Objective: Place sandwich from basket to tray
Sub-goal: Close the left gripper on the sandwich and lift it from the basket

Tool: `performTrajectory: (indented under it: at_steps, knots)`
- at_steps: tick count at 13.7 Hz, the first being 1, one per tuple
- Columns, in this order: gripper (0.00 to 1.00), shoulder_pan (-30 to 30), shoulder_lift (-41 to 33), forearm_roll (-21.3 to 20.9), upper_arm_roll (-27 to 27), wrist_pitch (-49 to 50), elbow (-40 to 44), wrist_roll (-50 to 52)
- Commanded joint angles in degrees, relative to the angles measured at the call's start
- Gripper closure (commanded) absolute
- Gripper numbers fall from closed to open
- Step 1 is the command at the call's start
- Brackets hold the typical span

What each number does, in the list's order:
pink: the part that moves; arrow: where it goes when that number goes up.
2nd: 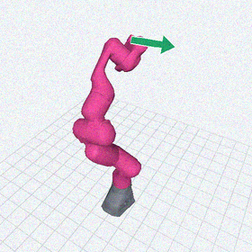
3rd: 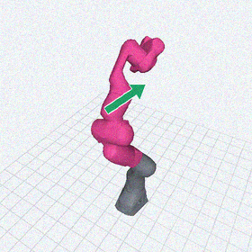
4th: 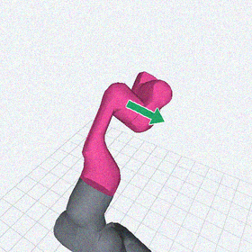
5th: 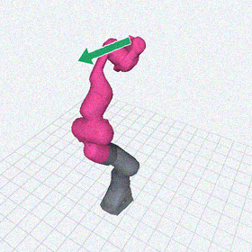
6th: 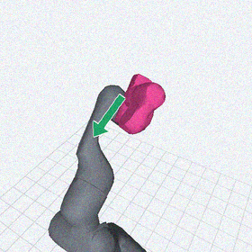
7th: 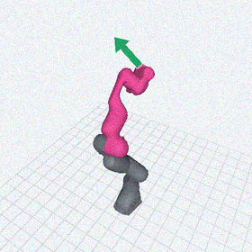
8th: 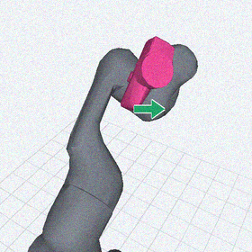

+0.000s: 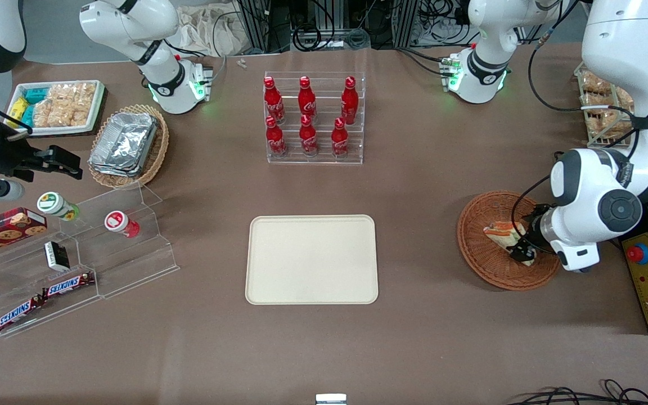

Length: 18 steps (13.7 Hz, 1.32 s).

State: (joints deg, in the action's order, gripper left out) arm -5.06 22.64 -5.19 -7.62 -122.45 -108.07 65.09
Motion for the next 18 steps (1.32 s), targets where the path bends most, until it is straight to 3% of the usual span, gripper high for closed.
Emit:
performTrajectory:
  at_steps: [1,6,7,9,10,14,18]
  knots:
    - [0.00,-0.30,0.74,-1.32,-0.29,-1.65,-0.91,1.70]
    - [0.02,-0.21,1.44,-1.32,0.41,-4.47,-3.37,1.79]
    - [0.22,-0.04,2.14,-1.32,0.50,-4.73,-3.28,3.01]
    - [0.93,0.05,2.24,-1.67,0.41,-4.73,-3.28,4.52]
    - [1.00,0.05,2.32,-3.76,0.41,-4.73,-3.28,4.60]
    - [1.00,0.32,1.53,-5.01,0.15,-1.58,-1.10,4.17]
    - [1.00,2.33,1.18,-4.66,-1.34,12.45,12.06,1.45]
